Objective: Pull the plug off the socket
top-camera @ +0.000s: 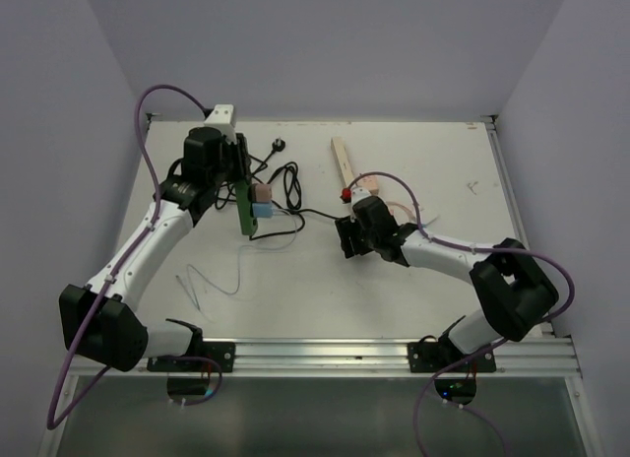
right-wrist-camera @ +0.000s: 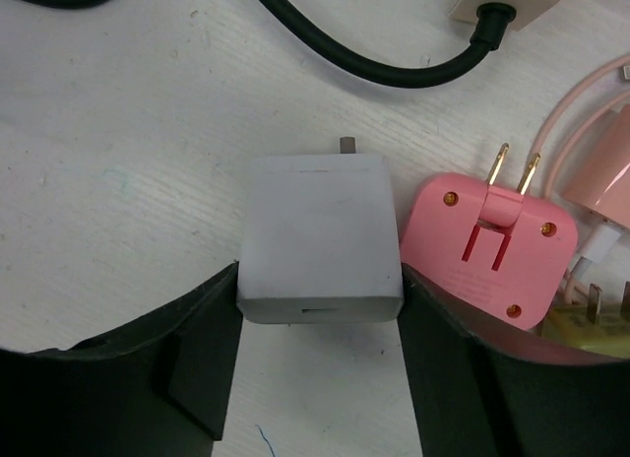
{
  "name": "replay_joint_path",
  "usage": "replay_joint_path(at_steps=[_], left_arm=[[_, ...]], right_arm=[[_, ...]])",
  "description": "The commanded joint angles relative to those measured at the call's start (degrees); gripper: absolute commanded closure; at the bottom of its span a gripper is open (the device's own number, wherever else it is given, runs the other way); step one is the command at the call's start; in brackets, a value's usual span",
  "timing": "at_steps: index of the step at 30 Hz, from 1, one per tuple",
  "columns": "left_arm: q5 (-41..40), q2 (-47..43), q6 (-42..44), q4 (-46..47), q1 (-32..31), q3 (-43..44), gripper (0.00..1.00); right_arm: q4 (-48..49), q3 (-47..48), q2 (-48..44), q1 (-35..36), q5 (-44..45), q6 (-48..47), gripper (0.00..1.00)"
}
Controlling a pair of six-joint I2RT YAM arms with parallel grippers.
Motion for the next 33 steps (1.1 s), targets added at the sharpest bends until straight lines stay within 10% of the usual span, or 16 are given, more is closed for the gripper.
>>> replay_joint_path(at_steps=[1,8,33], left_arm=[[3.08,-2.56,-2.81,7.57,0.07,0.12,1.0],[4.83,-2.38,-2.81,8.01,0.07,0.12,1.0],[19.87,-5.72,-2.02,14.07,0.07,-3.57,1.0]], right_arm=[[2.43,-1.16,-0.73,0.06,1.78,1.18,0.31],[-1.78,0.59,-5.03,0.06,-0.5,1.18,0.14],[0.75,32.77,8.84,0.5,-34.25,9.79,0.24]])
